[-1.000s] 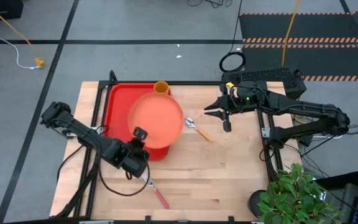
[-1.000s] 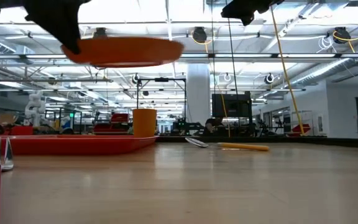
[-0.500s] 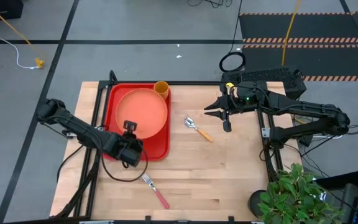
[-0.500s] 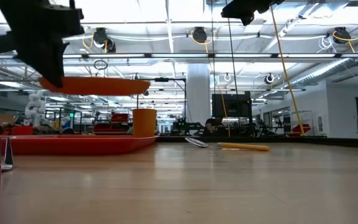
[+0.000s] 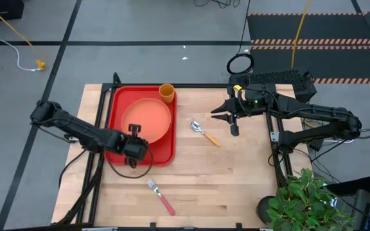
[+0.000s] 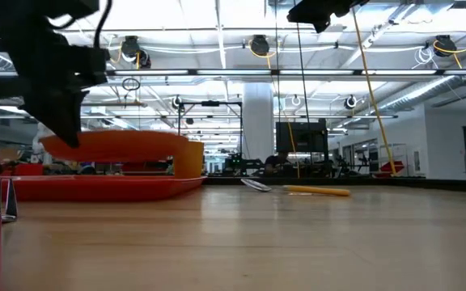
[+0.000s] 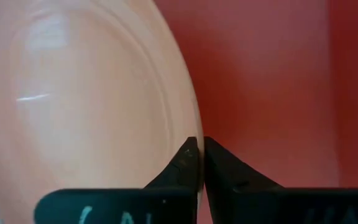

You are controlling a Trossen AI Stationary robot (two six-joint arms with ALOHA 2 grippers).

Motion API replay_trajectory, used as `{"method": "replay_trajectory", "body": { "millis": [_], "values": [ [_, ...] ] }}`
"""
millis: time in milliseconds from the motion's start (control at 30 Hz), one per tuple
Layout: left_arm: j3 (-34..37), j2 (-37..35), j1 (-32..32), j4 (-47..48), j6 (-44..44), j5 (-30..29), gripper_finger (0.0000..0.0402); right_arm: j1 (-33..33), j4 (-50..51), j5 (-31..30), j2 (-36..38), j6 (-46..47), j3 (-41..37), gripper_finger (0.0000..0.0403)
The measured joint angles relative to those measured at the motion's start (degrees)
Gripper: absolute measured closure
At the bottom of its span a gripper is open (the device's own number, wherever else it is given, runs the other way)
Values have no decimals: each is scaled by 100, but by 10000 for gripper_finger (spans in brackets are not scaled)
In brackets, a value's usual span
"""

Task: Pick and place plate/cup/fork/spoon on tray
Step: Put the orange plate on the red serving tray at the bottom left of the yellow cup

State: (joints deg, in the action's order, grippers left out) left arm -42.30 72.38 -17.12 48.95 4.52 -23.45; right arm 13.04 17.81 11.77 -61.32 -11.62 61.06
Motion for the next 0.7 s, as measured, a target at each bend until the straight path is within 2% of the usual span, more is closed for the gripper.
{"method": "replay_trajectory", "body": {
  "millis": [133, 300, 467, 700],
  "values": [
    [73, 0, 254, -1, 56, 60, 384, 0, 1, 0, 0, -2, 0, 337],
    [186, 0, 565, -210, 24, 345, 394, 0, 3, 0, 0, -22, 0, 337],
    [329, 2, 816, -551, -66, 473, 382, 0, 6, 0, 0, -21, 0, 337],
    [538, 4, 1065, -953, -383, 565, 394, 0, 6, 0, 0, -21, 0, 337]
  ]
}}
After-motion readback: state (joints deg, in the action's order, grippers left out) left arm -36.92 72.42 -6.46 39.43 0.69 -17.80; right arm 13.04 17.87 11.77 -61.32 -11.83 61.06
